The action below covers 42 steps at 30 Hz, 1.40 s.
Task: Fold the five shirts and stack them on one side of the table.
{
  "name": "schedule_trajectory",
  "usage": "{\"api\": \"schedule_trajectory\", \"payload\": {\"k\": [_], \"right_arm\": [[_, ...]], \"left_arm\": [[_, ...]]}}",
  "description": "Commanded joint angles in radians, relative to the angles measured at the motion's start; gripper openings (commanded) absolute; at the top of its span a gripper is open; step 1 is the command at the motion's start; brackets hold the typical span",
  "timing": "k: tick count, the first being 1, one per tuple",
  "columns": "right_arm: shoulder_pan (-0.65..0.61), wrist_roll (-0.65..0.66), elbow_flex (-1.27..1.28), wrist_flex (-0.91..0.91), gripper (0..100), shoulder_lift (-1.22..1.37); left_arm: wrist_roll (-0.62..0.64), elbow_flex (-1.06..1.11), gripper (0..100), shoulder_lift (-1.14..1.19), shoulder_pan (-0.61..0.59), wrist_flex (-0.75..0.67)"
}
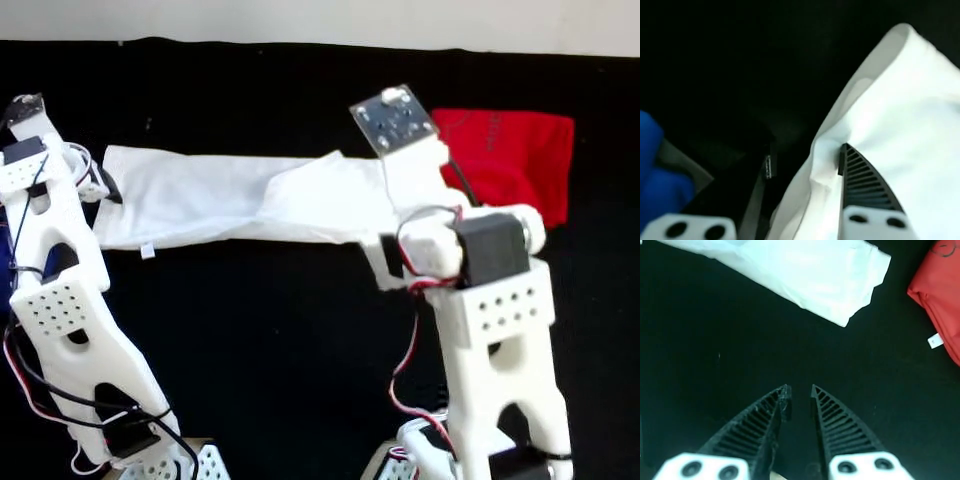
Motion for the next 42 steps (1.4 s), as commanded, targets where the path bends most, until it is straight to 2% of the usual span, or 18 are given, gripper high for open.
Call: {"api": "schedule_trajectory", "payload": {"k": [1, 4, 8, 15, 19, 23, 29, 34, 38, 42], "right_arm": [[-0.007, 0.006, 0.051, 0.008, 7.7, -0.051], [-0.001, 0.006, 0.077, 0.01, 7.7, -0.058], [0.09, 0.006, 0.076, 0.01, 7.7, -0.058], [0.269, 0.011, 0.15, 0.007, 7.6, -0.058], [0.271, 0.055, 0.272, -0.033, 0.1, -0.058], [0.275, 0.081, 0.41, -0.163, 0.5, -0.058], [0.275, 0.081, 0.657, -0.332, 0.6, -0.058], [0.277, 0.081, 0.885, -0.553, 0.6, -0.058], [0.277, 0.077, 1.035, -0.711, 0.6, -0.058], [0.277, 0.077, 1.158, -0.851, 0.6, -0.058]], "left_arm": [[0.005, -0.082, 20, 0.027, 0.047, 0.103], [0.005, -0.13, 17, 0.041, 0.081, 0.199], [0.005, -0.176, 0, 0.071, 0.094, 0.269], [0.006, -0.331, 1, 0.067, 0.025, 0.373], [0.006, -0.499, 1, 0.048, -0.001, 0.493], [0.008, -0.624, 1, 0.051, -0.008, 0.605], [0.012, -0.576, 1, -0.028, 0.004, 0.615], [0.012, -0.381, 1, -0.243, 0.13, 0.615], [0.012, -0.265, 1, -0.397, 0.308, 0.612], [0.011, -0.28, 1, -0.417, 0.498, 0.603]]}}
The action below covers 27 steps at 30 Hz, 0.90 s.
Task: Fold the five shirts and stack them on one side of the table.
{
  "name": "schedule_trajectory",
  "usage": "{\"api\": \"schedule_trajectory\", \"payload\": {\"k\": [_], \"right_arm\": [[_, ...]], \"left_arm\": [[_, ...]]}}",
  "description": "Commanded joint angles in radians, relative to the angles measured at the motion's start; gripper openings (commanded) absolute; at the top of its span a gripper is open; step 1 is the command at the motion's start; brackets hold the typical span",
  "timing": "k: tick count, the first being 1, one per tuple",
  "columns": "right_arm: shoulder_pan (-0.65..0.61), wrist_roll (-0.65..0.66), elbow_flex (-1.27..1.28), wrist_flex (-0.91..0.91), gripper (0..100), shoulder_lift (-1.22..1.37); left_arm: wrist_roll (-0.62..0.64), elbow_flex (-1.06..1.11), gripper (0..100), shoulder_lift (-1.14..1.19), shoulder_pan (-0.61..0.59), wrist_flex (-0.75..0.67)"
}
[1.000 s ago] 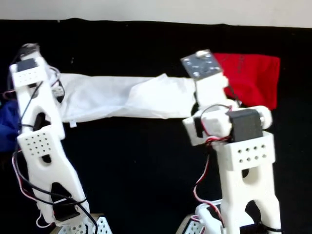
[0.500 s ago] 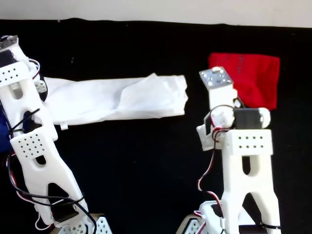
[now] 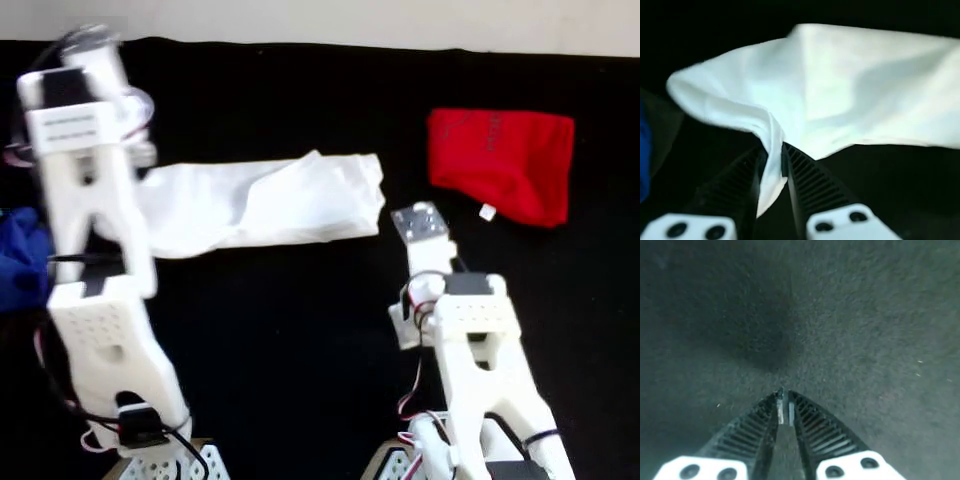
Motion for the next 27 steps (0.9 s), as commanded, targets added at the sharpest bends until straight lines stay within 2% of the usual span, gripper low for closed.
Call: {"api": "schedule_trajectory", "payload": {"k": [1, 9, 19, 27], "right_arm": [[0.013, 0.005, 0.09, -0.137, 0.6, -0.024], [0.015, 0.005, 0.297, -0.426, 0.6, -0.022], [0.016, 0.005, 0.314, -0.433, 0.6, -0.022], [0.035, 0.003, 0.314, -0.433, 0.6, -0.022]], "left_arm": [[0.012, -0.016, 1, -0.068, 0.174, -0.017], [0.008, -0.016, 1, -0.059, 0.424, -0.176], [0.006, -0.024, 1, 0.165, 0.535, -0.396], [0.006, -0.022, 1, 0.183, 0.601, -0.586]]}}
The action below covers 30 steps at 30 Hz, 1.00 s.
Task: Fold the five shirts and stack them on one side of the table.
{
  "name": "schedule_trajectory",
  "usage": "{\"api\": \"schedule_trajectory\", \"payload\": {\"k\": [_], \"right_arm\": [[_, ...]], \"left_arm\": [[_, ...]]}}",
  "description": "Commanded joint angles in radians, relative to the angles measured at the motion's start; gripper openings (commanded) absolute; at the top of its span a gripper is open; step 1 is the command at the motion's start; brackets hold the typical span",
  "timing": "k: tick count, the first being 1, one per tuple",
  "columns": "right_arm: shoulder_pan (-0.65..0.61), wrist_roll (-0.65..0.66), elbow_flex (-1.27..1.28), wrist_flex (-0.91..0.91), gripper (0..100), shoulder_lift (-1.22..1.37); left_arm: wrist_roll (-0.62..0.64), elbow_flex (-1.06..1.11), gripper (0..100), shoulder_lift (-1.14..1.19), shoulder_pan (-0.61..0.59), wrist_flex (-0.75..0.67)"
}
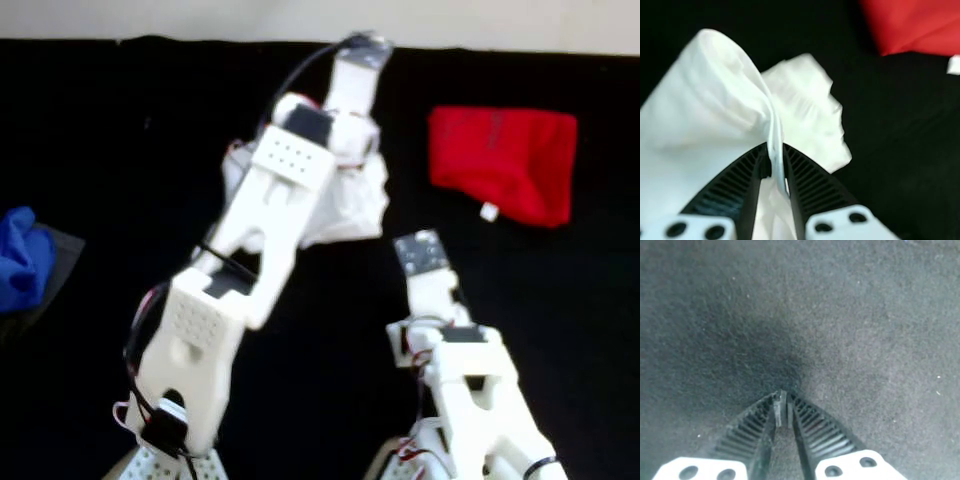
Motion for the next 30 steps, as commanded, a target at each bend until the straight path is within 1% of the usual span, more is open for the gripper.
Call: {"api": "schedule_trajectory", "payload": {"k": [1, 5, 6, 10, 13, 15, 18, 20, 22, 24, 27, 30], "right_arm": [[0.018, 0.003, 0.018, -0.033, 0.6, -0.001], [0.018, 0.003, 0.018, -0.035, 0.6, -0.001], [0.018, 0.003, 0.018, -0.035, 0.6, -0.001], [0.018, 0.003, 0.016, -0.035, 0.6, 0.002], [0.018, 0.003, 0.016, -0.035, 0.6, 0.002], [0.018, 0.003, 0.016, -0.035, 0.6, 0.002], [0.018, 0.003, 0.016, -0.035, 0.6, 0.002], [0.018, 0.003, 0.016, -0.035, 0.6, 0.002], [0.018, 0.003, 0.016, -0.035, 0.6, 0.002], [0.018, 0.003, 0.015, -0.035, 0.6, 0.002], [0.018, 0.003, 0.015, -0.035, 0.6, 0.002], [0.018, 0.003, 0.015, -0.035, 0.6, 0.002]], "left_arm": [[0.005, -0.018, 1, -0.007, 0.03, -0.107], [0.006, -0.024, 1, 0.044, 0.039, -0.166], [0.008, -0.024, 2, 0.056, 0.039, -0.169], [0.012, -0.024, 11, 0.071, 0.039, -0.164], [0.012, -0.033, 12, 0.065, 0.03, -0.169], [0.012, -0.093, 12, 0.065, 0.007, -0.15], [0.011, -0.173, 12, 0.073, -0.028, -0.057], [0.011, -0.176, 11, 0.076, -0.045, -0.003], [0.006, -0.122, 6, 0.076, -0.048, 0.025], [0.006, -0.054, 0, 0.076, -0.047, 0.021], [0.006, 0.013, 1, 0.076, -0.039, 0.014], [0.006, 0.074, 1, 0.076, -0.015, -0.04]]}}
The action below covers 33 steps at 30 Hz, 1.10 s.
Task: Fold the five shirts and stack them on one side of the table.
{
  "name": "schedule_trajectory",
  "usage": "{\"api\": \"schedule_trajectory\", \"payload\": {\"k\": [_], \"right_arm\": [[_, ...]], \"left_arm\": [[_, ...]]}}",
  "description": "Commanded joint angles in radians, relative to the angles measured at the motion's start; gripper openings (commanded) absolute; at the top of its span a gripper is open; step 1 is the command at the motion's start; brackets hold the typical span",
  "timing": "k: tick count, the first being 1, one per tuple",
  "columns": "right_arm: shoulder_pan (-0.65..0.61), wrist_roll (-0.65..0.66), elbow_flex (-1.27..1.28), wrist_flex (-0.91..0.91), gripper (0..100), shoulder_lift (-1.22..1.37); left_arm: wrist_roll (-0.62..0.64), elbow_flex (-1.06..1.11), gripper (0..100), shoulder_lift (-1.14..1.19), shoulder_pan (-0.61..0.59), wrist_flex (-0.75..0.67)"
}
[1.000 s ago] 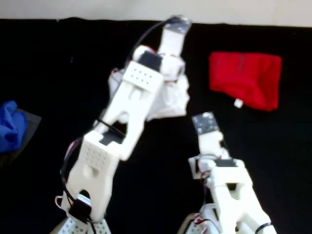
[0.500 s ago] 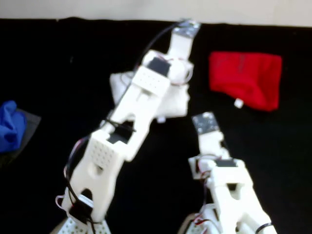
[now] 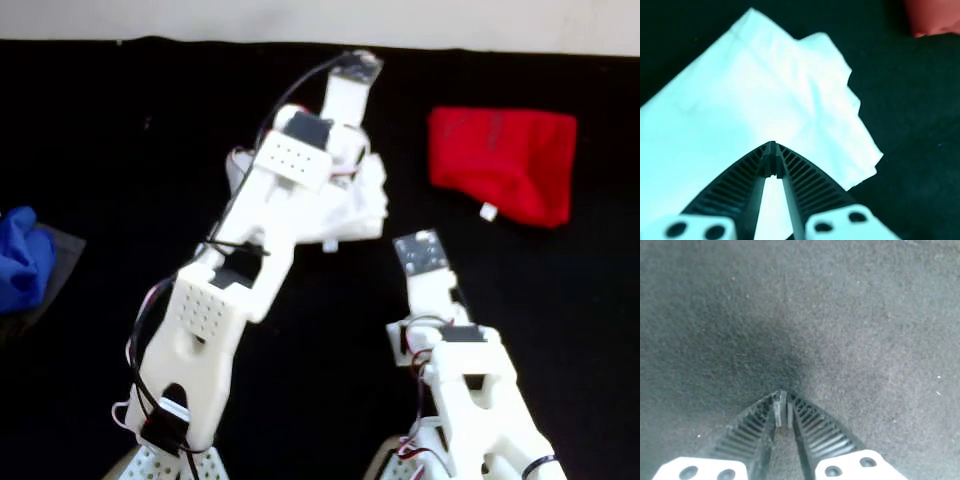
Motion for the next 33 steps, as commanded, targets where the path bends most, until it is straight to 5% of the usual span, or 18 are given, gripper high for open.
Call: {"api": "schedule_trajectory", "payload": {"k": [1, 7, 17, 26, 33], "right_arm": [[0.018, 0.003, 0.015, -0.035, 0.6, 0.002], [0.018, 0.003, 0.016, -0.035, 0.6, 0.001], [0.018, 0.003, 0.016, -0.035, 0.6, 0.001], [0.018, 0.003, 0.016, -0.035, 0.6, 0.001], [0.018, 0.003, 0.016, -0.035, 0.6, 0.001]], "left_arm": [[0.006, 0.064, 1, -0.012, 0.035, -0.075], [0.006, 0.196, 1, -0.012, 0.119, -0.21], [0.009, 0.191, 1, -0.027, 0.168, -0.226], [0.006, -0.03, 1, -0.104, 0.053, 0.011], [0.005, -0.191, 1, -0.143, -0.067, 0.368]]}}
